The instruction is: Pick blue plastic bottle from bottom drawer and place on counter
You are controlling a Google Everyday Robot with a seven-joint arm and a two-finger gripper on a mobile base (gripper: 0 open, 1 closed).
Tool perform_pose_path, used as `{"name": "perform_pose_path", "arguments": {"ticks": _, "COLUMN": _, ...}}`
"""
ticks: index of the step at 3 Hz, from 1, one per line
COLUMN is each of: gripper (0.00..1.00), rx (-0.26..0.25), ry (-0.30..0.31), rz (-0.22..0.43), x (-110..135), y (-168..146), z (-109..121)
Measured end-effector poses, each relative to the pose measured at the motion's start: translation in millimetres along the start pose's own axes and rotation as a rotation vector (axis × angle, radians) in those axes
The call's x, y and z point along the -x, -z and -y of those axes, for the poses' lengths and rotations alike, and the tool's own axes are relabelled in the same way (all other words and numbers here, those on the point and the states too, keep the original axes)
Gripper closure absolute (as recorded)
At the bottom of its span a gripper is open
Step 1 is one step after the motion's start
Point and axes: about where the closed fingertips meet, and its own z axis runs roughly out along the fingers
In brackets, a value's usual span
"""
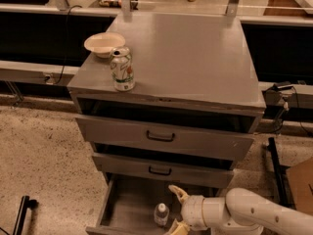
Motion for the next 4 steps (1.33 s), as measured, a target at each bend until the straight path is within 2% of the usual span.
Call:
{"name": "perform_pose_path", "arguments": {"ticks": 1, "gripper": 0.00, "rx": -0.073, "ry": -0.024, "rz": 0.015, "x": -51, "y": -20, "z": 15}}
{"name": "perform_pose_path", "arguments": {"ticks": 2, "gripper": 0.00, "rx": -0.158, "ry": -0.042, "rz": 0.102, "x": -87, "y": -25, "z": 48}}
{"name": "perform_pose_path", "arguments": {"ticks": 3, "gripper": 0.00, "rx": -0.096, "ry": -0.017, "rz": 0.117, "x": -79, "y": -33, "z": 34}}
{"name": "perform_pose_path", "arguments": {"ticks": 4, "gripper": 0.00, "rx": -0.199, "ry": 0.037, "rz": 0.100, "x": -102, "y": -48, "z": 67}}
